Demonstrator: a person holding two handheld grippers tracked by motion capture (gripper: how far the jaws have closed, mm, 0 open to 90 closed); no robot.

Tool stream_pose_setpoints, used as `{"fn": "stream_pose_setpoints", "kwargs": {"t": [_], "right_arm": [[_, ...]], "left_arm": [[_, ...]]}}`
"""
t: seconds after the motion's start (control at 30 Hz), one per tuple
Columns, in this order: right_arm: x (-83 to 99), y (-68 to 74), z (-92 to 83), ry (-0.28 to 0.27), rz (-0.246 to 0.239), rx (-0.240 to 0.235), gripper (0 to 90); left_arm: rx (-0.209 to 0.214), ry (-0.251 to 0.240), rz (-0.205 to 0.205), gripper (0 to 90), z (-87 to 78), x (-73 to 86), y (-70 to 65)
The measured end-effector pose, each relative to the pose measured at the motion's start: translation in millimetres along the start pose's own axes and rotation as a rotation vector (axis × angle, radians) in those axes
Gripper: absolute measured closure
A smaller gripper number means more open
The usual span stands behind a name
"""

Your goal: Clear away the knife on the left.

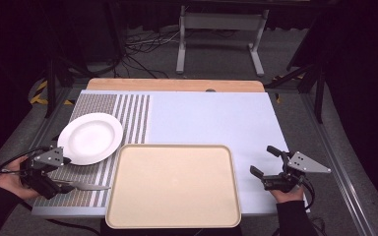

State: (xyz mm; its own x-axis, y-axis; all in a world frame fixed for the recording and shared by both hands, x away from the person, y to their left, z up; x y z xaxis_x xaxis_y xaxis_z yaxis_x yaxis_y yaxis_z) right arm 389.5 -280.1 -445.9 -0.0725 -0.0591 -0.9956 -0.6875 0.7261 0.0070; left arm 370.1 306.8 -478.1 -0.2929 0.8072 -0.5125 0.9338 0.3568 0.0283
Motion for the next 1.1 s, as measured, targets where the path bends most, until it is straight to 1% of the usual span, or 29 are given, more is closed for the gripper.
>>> {"fn": "stream_pose_setpoints", "kwargs": {"t": [0.1,0.27,0.4,0.43,0.47,0.5,0.53,0.57,0.67,0.7,0.77,0.83,0.87,0.9,0.97,1.0,1.03,1.07,1.1], "right_arm": [[0.2,-0.5,-1.3,-0.002,-0.001,0.002,1.7],[0.5,0.3,-2.5,-0.006,0.002,0.0,1.7],[1.3,0.5,-3.0,-0.003,0.003,0.001,1.3],[1.3,0.5,-3.2,-0.003,0.003,0.0,1.3],[1.4,0.4,-3.4,-0.003,0.003,0.001,1.3],[1.4,0.4,-3.7,-0.003,0.004,0.001,1.4],[1.4,0.3,-4.0,-0.004,0.002,0.002,1.4],[1.3,0.4,-4.3,-0.004,0.002,0.002,1.3],[1.3,0.1,-5.5,-0.005,0.002,0.004,1.3],[1.4,0.1,-6.1,-0.003,0.004,0.006,1.4],[1.2,0.1,-6.6,-0.006,0.003,0.006,1.4],[1.1,0.2,-7.1,-0.006,0.004,0.006,1.4],[1.2,0.2,-7.1,-0.006,0.004,0.005,1.4],[1.1,0.2,-7.1,-0.007,0.004,0.004,1.4],[1.0,0.3,-6.8,-0.008,0.003,0.0,1.4],[0.9,0.7,-6.7,-0.008,0.003,-0.002,1.3],[0.5,0.8,-6.7,-0.01,0.002,-0.002,1.4],[0.5,0.8,-6.7,-0.01,0.002,-0.002,1.4],[0.3,1.2,-6.7,-0.01,0.002,-0.004,1.4]], "left_arm": [[0.001,0.04,0.016,11.1,3.7,7.4,4.0],[0.025,0.103,0.032,14.9,9.4,18.1,6.4],[0.04,0.13,0.043,17.0,11.8,24.0,10.8],[0.033,0.132,0.042,17.8,12.1,24.6,12.0],[0.037,0.14,0.042,18.4,12.7,26.2,12.6],[0.038,0.141,0.052,19.5,13.5,26.5,13.6],[0.044,0.149,0.054,20.6,14.2,27.8,13.4],[0.036,0.159,0.061,21.9,15.2,29.1,14.8],[0.042,0.167,0.065,24.1,16.7,31.2,16.4],[0.043,0.169,0.061,26.3,16.9,32.3,17.2],[0.044,0.16,0.069,29.5,17.3,32.7,18.8],[0.047,0.158,0.08,34.6,17.2,33.8,19.4],[0.047,0.155,0.092,37.0,17.3,34.0,19.9],[0.058,0.157,0.102,39.5,17.3,34.2,19.6],[0.061,0.159,0.114,45.6,17.8,34.3,18.8],[0.07,0.163,0.13,48.2,18.0,34.2,18.2],[0.07,0.163,0.13,52.6,18.0,34.2,18.2],[0.094,0.159,0.148,52.6,18.7,33.7,17.0],[0.115,0.164,0.146,57.2,19.5,33.5,16.3]]}}
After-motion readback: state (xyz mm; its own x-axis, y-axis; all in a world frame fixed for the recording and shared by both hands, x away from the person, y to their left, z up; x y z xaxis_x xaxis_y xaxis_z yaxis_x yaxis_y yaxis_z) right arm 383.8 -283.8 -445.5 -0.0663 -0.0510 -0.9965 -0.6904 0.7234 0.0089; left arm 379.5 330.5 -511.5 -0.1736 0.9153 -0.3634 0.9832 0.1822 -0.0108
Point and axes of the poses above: each handheld gripper's, and its own axes: z roughly forward along the jaws, x roughly out of its underside, y roughly to its left, the point moved 9 cm from there along z, roughly forward along the jaws, and after that the axes turned 7 degrees about -y, right-handed, at the moved point
